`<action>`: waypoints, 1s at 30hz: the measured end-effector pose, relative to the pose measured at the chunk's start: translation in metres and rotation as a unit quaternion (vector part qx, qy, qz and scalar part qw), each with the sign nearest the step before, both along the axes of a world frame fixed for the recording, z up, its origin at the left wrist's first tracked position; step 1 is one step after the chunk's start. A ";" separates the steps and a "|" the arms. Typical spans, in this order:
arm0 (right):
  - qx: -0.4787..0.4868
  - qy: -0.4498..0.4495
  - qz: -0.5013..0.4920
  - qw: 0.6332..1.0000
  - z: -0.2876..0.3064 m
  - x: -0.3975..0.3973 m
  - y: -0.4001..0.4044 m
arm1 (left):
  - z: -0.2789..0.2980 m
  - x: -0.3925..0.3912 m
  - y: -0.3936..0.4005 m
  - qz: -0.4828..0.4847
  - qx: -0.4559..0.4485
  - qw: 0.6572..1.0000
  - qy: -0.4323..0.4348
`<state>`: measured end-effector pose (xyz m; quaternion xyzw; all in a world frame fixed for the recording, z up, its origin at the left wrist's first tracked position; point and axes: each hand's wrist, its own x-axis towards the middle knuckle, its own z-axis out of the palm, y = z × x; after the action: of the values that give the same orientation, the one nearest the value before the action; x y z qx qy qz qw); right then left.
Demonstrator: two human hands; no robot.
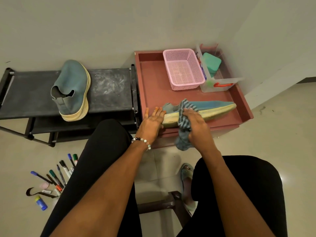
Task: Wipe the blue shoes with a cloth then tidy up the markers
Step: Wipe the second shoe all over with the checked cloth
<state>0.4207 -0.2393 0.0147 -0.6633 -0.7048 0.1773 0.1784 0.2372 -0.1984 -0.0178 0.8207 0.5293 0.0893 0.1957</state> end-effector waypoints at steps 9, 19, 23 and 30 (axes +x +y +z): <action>0.031 -0.002 0.043 0.999 0.001 -0.054 -0.008 | -0.006 -0.001 -0.005 -0.001 0.036 0.998 -0.050; 0.084 -0.061 -0.049 0.993 -0.007 0.006 -0.004 | -0.016 0.003 0.000 0.014 0.054 0.993 -0.107; 0.062 -0.040 -0.006 0.997 -0.008 -0.054 -0.005 | -0.014 0.005 -0.003 0.025 0.055 0.990 -0.125; 0.096 -0.099 0.148 0.979 -0.012 -0.006 -0.003 | -0.015 0.003 -0.003 0.033 0.043 0.991 -0.124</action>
<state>0.4145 -0.2426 0.0031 -0.5457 -0.8231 0.0663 0.1423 0.2403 -0.2017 -0.0331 0.7929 0.5235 0.2196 0.2213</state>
